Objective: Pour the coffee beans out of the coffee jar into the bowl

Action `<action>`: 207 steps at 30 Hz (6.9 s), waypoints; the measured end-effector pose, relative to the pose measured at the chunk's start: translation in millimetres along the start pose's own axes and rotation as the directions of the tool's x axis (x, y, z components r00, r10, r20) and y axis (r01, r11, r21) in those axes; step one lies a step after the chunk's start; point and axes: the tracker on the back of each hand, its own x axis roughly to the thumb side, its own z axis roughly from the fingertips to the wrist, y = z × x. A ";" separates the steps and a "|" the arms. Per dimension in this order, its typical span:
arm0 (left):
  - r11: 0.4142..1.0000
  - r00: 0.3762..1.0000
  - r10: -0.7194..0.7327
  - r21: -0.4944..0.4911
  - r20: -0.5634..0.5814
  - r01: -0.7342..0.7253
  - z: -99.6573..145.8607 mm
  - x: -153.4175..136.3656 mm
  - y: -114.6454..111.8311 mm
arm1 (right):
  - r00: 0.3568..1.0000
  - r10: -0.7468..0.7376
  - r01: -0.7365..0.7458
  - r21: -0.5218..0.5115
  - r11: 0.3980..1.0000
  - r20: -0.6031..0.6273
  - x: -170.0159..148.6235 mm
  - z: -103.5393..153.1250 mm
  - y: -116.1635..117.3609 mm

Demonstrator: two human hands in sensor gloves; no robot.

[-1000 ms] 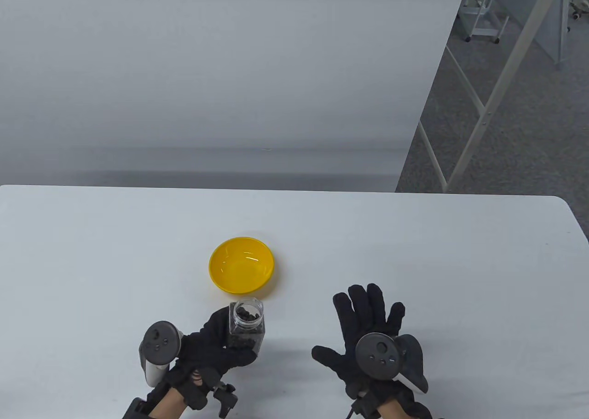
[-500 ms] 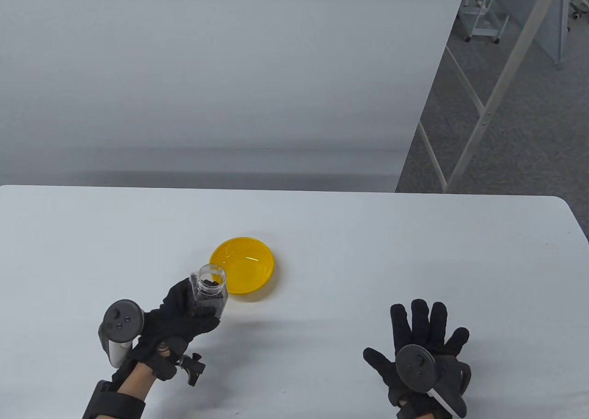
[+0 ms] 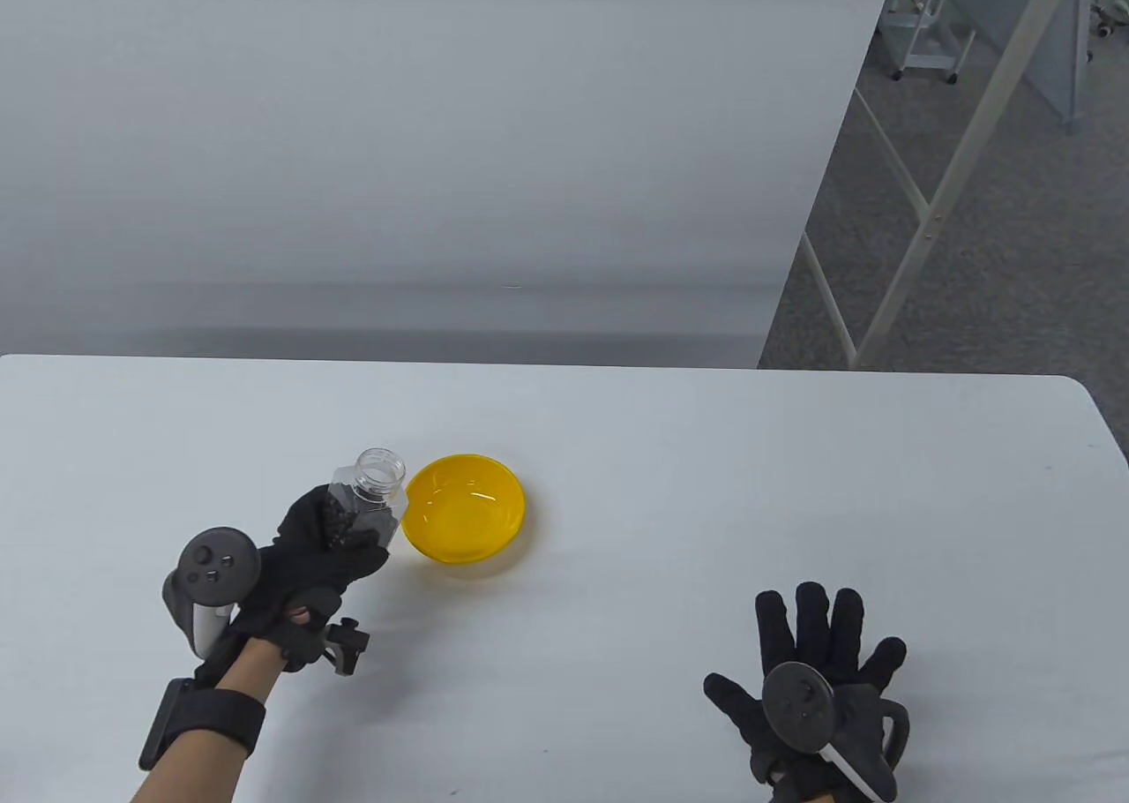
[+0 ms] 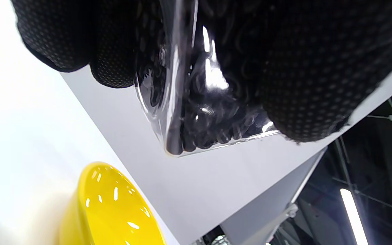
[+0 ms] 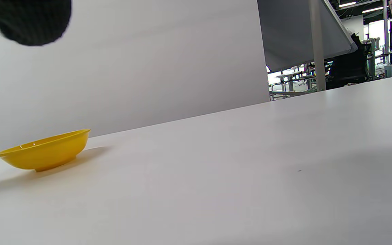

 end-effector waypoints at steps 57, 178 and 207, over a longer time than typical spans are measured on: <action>0.821 0.823 -0.567 -0.058 0.029 0.568 -46.7 -3.4 -6.0 | 0.991 0.116 -0.113 0.042 0.993 -0.069 0.4 -6.1 5.8; 0.821 0.821 -0.571 -0.043 -0.028 0.570 -46.8 -4.3 -27.7 | 0.986 0.138 -0.136 0.032 0.990 -0.092 2.5 -3.3 6.1; 0.986 0.939 -0.141 0.041 -0.314 0.162 -51.8 -70.3 2.7 | 0.986 0.145 -0.143 0.032 0.989 -0.079 7.8 -4.7 8.9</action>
